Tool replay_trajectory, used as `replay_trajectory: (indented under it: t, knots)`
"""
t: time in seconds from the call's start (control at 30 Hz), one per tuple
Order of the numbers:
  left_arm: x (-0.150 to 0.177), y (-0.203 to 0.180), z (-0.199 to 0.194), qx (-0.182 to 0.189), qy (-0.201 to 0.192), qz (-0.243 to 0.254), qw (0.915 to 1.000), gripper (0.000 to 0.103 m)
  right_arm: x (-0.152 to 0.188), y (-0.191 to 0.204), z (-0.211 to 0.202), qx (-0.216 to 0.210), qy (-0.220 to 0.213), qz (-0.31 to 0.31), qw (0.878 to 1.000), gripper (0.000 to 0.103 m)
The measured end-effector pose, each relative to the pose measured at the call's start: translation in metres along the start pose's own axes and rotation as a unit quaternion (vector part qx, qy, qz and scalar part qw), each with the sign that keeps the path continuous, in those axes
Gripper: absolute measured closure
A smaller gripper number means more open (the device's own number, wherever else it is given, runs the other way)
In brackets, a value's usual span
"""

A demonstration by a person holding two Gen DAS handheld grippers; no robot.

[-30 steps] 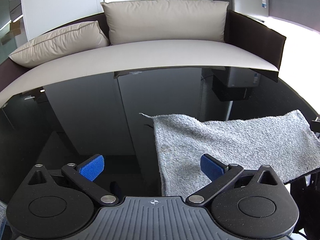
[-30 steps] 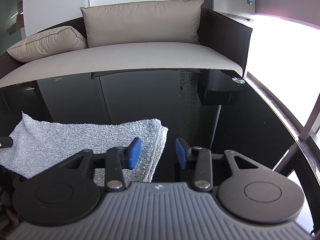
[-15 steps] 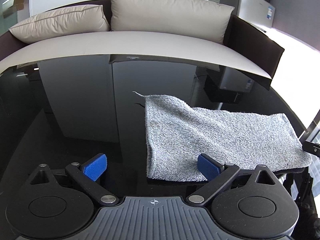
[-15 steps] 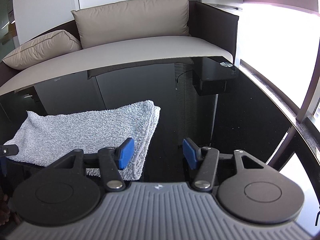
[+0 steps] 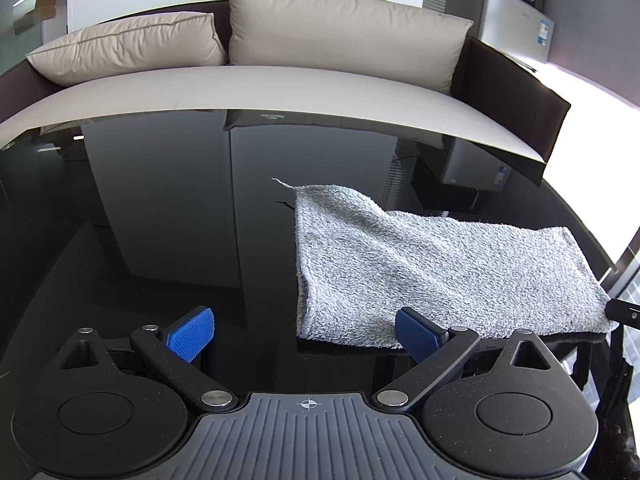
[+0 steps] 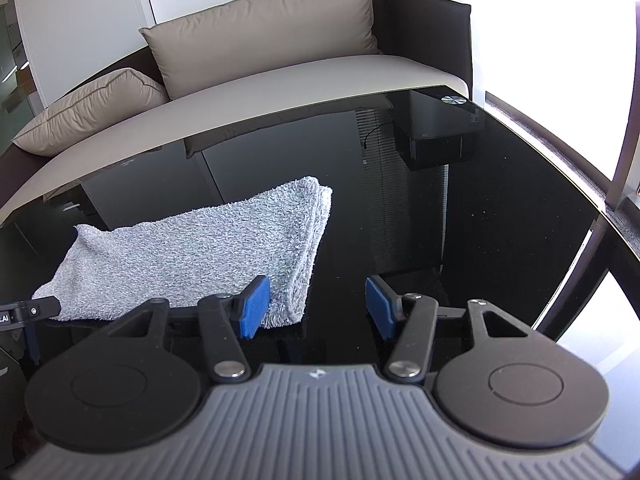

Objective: Fold towel
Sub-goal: 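Move both open tools to the edge of the folded grey towel, then close both tools on the towel edge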

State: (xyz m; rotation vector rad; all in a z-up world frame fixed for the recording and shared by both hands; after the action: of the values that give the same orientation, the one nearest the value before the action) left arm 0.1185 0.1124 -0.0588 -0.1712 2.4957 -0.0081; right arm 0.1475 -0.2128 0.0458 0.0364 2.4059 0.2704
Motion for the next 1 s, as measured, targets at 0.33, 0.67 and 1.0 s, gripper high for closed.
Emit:
replay_trajectory:
  t: [0.33, 0.67, 1.0]
  knots:
    - [0.0029, -0.0060, -0.0031, -0.002, -0.012, 0.006, 0.9999, 0.028, 0.0028, 0.0009, -0.0021, -0.006, 0.003, 0.007, 1.000, 0.068]
    - [0.0029, -0.0086, -0.0065, 0.001, -0.024, -0.004, 0.9997, 0.062, 0.0039, -0.0016, -0.0026, -0.005, 0.004, 0.010, 1.000, 0.080]
    - [0.0041, -0.0103, -0.0075, 0.026, -0.019, -0.014, 0.9994, 0.095, 0.0041, -0.0012, -0.0027, -0.002, 0.006, 0.007, 1.000, 0.080]
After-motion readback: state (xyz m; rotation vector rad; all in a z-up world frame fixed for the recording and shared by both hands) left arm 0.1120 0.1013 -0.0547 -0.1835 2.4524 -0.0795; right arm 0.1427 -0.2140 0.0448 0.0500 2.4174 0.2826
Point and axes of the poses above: each gripper's, at about its wrist camera, not at the fingertips, and z roughly the way its jaws point, y to its left, x to its underside, the point moved 8 cm from there along z, roughly the way its jaws point, and after that the axes turned 10 degrees about y, right-handed, at the moved point
